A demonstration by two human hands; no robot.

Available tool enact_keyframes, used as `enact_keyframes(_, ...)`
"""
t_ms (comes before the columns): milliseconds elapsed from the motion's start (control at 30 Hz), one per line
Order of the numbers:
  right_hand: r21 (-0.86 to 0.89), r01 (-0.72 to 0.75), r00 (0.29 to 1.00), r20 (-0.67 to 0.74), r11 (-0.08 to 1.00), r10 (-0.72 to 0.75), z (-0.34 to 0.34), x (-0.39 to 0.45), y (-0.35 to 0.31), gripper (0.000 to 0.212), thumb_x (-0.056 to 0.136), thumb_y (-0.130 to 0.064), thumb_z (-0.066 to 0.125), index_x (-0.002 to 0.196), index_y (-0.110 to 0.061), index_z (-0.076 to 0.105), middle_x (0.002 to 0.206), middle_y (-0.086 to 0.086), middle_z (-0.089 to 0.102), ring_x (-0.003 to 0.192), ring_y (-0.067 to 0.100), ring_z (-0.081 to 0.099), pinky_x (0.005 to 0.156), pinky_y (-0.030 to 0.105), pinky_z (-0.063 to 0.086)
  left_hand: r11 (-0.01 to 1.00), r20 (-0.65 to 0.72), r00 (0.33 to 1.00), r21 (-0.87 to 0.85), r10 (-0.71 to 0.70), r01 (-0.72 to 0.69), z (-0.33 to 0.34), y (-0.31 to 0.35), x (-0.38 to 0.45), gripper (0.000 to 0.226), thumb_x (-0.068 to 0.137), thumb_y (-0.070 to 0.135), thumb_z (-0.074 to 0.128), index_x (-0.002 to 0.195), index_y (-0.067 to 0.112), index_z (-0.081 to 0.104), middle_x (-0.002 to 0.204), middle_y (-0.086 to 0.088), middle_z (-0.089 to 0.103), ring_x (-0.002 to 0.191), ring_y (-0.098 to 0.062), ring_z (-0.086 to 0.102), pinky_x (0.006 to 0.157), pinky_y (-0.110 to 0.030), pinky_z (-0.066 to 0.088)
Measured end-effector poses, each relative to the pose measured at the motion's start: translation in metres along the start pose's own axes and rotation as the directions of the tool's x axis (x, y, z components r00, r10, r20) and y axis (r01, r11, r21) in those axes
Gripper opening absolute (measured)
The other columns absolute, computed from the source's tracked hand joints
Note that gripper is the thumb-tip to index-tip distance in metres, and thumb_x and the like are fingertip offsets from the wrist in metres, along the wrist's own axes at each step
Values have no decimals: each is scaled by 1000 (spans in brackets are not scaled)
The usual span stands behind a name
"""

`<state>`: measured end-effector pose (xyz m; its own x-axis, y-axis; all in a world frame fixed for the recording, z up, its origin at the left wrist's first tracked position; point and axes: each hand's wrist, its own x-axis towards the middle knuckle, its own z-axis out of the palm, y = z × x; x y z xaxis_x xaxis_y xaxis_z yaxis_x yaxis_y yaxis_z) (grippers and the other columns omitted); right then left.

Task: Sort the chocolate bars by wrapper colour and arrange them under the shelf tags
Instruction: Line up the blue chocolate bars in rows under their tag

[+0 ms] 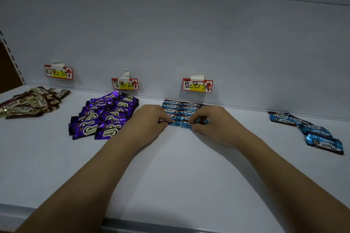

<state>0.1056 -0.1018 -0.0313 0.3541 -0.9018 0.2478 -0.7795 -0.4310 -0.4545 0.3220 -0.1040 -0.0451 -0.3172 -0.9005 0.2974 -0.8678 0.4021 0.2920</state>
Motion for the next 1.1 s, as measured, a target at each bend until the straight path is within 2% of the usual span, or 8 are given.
enact_keyframes(133, -98, 21, 1000, 4, 995, -20, 7, 5, -3, 17, 90, -19, 64, 102, -24, 75, 102, -10, 64, 97, 9, 55, 83, 28, 50, 999, 18, 1000, 29, 19, -20, 1, 1, 1, 28, 96, 24, 56, 121, 29, 68, 128, 5, 61, 114, -16, 53, 89, -28, 43)
enact_keyframes(433, -148, 44, 999, 26, 988, -41, 10, 8, -4, 21, 93, -20, 62, 110, -24, 73, 115, -5, 64, 107, 12, 54, 86, 27, 50, 999, 24, 999, 38, 37, -37, 2, 0, 2, 28, 96, 23, 56, 122, 28, 67, 130, 4, 60, 114, -15, 52, 89, -27, 42)
enact_keyframes(500, -135, 42, 999, 17, 990, -40, 8, 8, -4, 20, 93, -20, 61, 109, -22, 73, 115, -4, 64, 105, 12, 54, 85, 27, 49, 999, 6, 999, 19, 38, -38, 2, 0, 1, 28, 95, 21, 57, 120, 27, 69, 128, 3, 61, 113, -15, 53, 87, -26, 42)
enact_keyframes(600, -54, 16, 997, -74, 998, -20, 2, 9, 0, 19, 94, -23, 61, 108, -19, 73, 110, -4, 63, 101, 13, 55, 82, 29, 51, 999, -35, 999, -10, 39, -40, 2, -1, 0, 27, 95, 21, 58, 118, 27, 70, 125, 3, 63, 109, -14, 53, 86, -26, 42)
enact_keyframes(733, 46, -49, 989, -138, 998, 55, -4, 6, 12, 19, 96, -25, 57, 109, -20, 71, 103, -10, 61, 93, 9, 56, 67, 16, 45, 1000, -111, 994, 5, 10, -10, 4, 3, -4, 27, 95, 24, 56, 119, 30, 69, 124, 6, 63, 108, -13, 50, 85, -28, 43)
enact_keyframes(833, 107, -97, 983, -145, 989, 112, -10, 2, 16, 17, 97, -25, 56, 102, -20, 71, 100, -5, 69, 87, 9, 59, 67, 21, 47, 997, -126, 992, 79, 19, -9, 6, 16, -7, 29, 96, 27, 53, 120, 29, 67, 123, 5, 63, 109, -17, 51, 85, -33, 47)
enact_keyframes(967, 96, -154, 975, -145, 983, 167, -13, -8, 15, 18, 96, -27, 55, 93, -21, 71, 91, -3, 70, 83, 14, 62, 77, 38, 55, 976, -109, 993, 216, 54, -29, 8, 39, -2, 32, 95, 35, 48, 122, 29, 64, 121, 4, 63, 108, -19, 52, 84, -36, 44)
enact_keyframes(1100, -5, -164, 981, -109, 986, 163, -22, -15, 16, 22, 94, -31, 54, 89, -17, 70, 86, 2, 70, 78, 20, 63, 70, 38, 54, 979, -100, 994, 201, 38, -17, 14, 63, 9, 34, 94, 40, 49, 124, 33, 62, 117, 2, 64, 107, -19, 53, 83, -35, 45)
